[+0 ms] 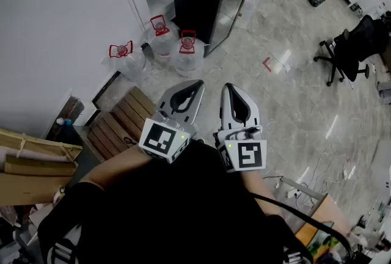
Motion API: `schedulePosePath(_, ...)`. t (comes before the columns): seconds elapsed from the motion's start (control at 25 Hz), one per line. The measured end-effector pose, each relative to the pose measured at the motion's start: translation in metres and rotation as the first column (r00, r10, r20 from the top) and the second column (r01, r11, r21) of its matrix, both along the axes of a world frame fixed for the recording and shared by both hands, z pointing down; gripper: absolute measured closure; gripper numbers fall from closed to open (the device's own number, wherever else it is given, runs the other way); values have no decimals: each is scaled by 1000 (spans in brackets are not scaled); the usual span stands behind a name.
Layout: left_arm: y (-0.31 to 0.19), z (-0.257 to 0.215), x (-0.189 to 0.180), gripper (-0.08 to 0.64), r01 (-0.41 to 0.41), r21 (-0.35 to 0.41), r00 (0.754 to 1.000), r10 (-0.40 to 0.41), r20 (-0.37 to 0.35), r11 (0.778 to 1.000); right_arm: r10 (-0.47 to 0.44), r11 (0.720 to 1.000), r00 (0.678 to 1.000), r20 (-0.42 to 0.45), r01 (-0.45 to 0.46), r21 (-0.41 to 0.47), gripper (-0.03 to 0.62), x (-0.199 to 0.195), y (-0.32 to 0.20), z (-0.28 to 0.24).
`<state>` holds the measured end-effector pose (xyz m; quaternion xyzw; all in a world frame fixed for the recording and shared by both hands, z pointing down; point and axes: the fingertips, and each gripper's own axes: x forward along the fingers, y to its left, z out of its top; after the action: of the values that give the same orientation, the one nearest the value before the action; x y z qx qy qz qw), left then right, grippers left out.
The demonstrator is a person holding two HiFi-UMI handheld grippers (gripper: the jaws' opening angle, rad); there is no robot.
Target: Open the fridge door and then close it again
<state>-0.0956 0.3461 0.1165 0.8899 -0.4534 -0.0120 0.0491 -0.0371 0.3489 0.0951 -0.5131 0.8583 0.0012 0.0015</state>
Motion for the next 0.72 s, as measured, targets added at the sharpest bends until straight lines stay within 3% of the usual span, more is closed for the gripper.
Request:
schedulePosePath(0.44,13,2,40,553,11,-1,1000,-11,-20,1000,-21,1000,1000,13,21,-18,577,34,8,9)
schedulePosePath(0.72,-13,10,40,553,33,-5,999,-33,-22,999,-12,999,998,67,15,-44,577,48,-18,14)
